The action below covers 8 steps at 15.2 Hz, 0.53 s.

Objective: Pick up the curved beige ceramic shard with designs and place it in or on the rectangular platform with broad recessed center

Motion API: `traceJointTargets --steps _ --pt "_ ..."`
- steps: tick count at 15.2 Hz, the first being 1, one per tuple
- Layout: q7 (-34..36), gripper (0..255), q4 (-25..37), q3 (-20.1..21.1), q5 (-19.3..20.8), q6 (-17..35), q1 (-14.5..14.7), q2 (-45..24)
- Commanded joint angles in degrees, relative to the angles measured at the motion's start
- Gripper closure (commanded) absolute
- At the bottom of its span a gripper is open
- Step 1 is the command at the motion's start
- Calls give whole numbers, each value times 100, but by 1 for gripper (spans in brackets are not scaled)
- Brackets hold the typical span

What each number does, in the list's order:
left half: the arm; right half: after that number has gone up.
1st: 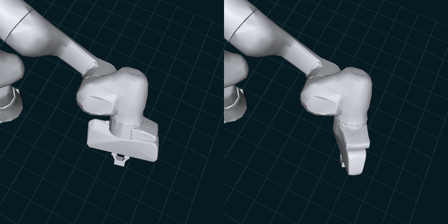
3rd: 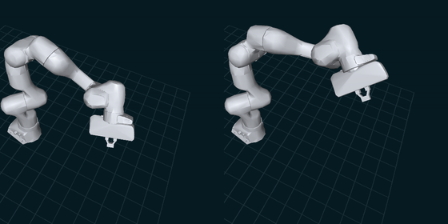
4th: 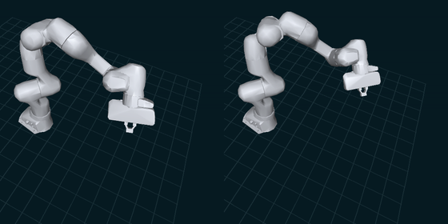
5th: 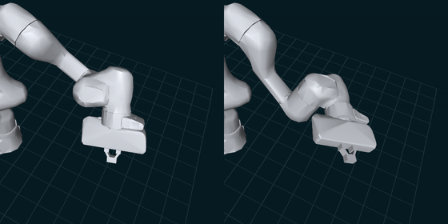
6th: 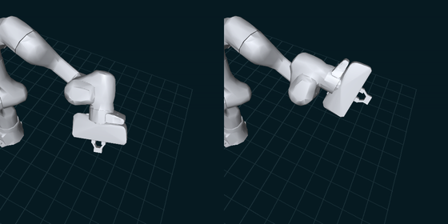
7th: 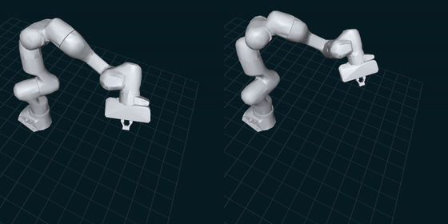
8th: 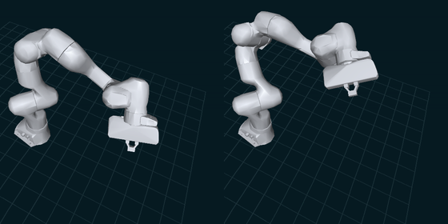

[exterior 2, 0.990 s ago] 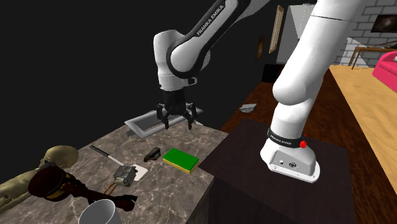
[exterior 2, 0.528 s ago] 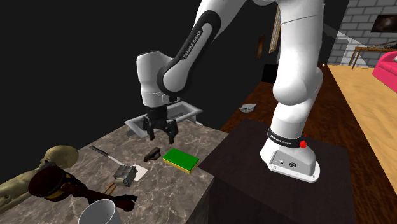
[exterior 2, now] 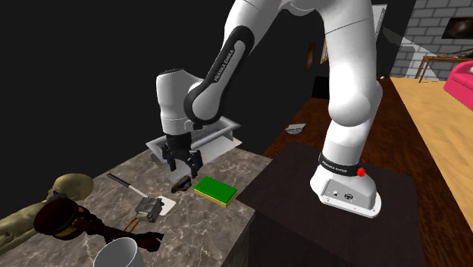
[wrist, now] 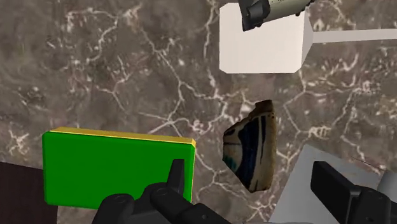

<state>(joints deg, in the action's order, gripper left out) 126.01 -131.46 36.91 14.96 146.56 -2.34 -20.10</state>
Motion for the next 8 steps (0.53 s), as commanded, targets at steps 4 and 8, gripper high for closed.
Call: traceJointTargets --steps 4,8 --pt "156 0 2 -251 203 147 128 -433" --pt "122 0 -1 -303 154 155 183 -417"
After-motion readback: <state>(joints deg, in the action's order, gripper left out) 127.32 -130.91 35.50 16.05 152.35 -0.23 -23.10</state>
